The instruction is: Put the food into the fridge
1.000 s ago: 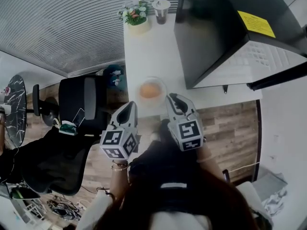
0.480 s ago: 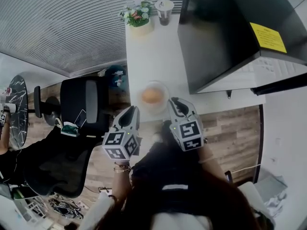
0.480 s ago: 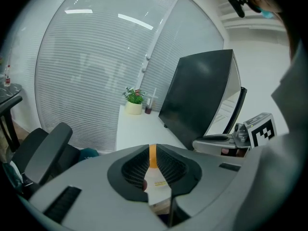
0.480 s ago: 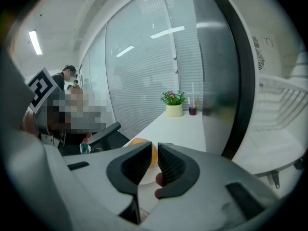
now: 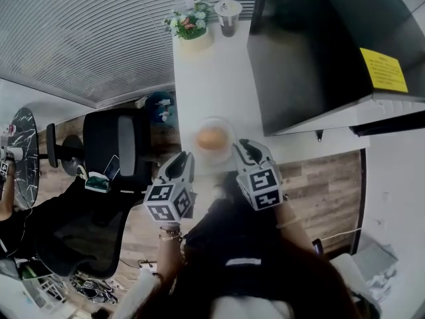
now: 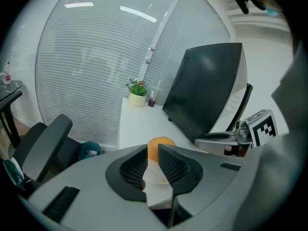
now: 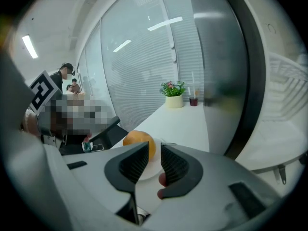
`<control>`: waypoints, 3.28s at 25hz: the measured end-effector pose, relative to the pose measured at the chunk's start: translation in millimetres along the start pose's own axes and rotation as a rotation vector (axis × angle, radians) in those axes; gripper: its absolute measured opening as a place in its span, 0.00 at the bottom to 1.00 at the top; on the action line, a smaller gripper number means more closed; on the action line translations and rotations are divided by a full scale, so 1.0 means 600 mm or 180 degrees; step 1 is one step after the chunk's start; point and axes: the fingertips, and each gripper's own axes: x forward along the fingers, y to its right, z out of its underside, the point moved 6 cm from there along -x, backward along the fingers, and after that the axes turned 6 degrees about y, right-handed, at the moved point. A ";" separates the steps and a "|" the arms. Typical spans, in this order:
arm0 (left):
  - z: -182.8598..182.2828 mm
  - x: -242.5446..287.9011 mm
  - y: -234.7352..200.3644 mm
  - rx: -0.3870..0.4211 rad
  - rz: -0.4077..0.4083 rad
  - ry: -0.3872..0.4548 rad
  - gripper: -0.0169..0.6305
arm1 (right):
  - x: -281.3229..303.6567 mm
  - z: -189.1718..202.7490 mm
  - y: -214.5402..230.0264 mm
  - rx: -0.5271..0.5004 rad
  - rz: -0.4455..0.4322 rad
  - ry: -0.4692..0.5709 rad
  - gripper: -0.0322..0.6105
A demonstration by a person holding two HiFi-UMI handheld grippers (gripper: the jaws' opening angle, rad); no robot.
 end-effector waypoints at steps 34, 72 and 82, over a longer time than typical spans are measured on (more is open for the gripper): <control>0.039 0.071 -0.040 -0.0165 -0.0078 -0.0493 0.19 | 0.068 0.062 0.034 0.0294 -0.0048 -0.0585 0.19; 0.076 0.110 -0.053 -0.0347 0.0017 -0.0904 0.21 | 0.099 0.080 0.041 0.0803 -0.0282 -0.0905 0.22; 0.074 0.116 -0.057 -0.0504 0.0061 -0.0886 0.19 | 0.106 0.081 0.043 0.0927 -0.0266 -0.0891 0.20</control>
